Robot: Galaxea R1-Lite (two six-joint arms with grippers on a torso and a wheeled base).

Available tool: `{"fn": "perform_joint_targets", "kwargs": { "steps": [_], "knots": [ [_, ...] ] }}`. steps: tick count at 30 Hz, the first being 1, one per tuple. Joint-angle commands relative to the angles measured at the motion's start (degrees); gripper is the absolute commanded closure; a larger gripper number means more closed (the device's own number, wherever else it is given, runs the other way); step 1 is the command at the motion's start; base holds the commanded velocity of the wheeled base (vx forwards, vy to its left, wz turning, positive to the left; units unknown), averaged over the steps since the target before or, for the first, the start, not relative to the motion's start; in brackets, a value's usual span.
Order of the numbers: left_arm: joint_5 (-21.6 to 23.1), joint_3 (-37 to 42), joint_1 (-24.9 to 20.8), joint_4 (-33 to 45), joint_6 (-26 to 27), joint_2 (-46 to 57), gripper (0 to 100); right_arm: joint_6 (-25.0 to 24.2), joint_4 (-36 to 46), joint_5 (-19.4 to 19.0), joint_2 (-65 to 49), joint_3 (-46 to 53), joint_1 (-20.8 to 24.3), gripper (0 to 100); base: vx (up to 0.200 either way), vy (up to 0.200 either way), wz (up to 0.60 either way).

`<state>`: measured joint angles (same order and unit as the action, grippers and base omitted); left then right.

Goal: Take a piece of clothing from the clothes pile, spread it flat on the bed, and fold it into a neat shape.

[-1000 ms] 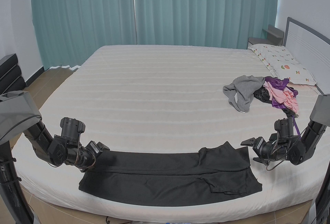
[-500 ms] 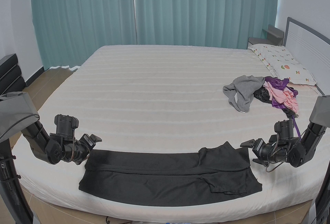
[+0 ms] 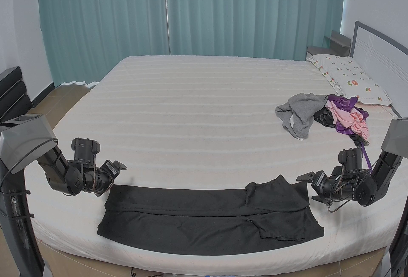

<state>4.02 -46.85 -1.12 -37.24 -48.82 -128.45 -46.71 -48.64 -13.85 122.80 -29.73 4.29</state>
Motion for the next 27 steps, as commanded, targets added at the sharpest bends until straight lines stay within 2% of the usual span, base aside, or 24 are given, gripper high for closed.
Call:
{"fn": "perform_joint_targets", "kwargs": {
  "steps": [1, 4, 5, 20, 27],
  "knots": [
    [-0.07, -0.35, -0.02, -0.02, 0.57, -2.5, 0, 0.13, -0.05, 0.05, 0.87, -0.24, 0.02, 0, 0.0, 0.0, 0.0],
    [-0.07, -0.44, -0.2, -0.11, 0.66, -2.77, 0, 0.04, -0.05, 0.05, 1.13, -1.12, 0.02, 0, 0.0, 0.0, 0.0],
    [-0.07, -0.44, -0.2, -0.11, 0.66, -2.77, 100, 0.04, -0.05, 0.05, 1.13, -1.2, 0.02, 0, 0.0, 0.0, 0.0],
    [-0.77, -0.52, 1.91, -1.96, 0.13, -2.42, 100, 0.13, -0.05, 0.84, 6.49, -6.65, -0.07, 0, 0.0, 0.0, 0.0],
    [-0.68, -0.52, 2.18, -2.4, 0.04, -2.94, 100, 0.13, -0.05, 3.21, 9.57, -9.55, -0.07, 0, 0.0, 0.0, 0.0]
  ]
}}
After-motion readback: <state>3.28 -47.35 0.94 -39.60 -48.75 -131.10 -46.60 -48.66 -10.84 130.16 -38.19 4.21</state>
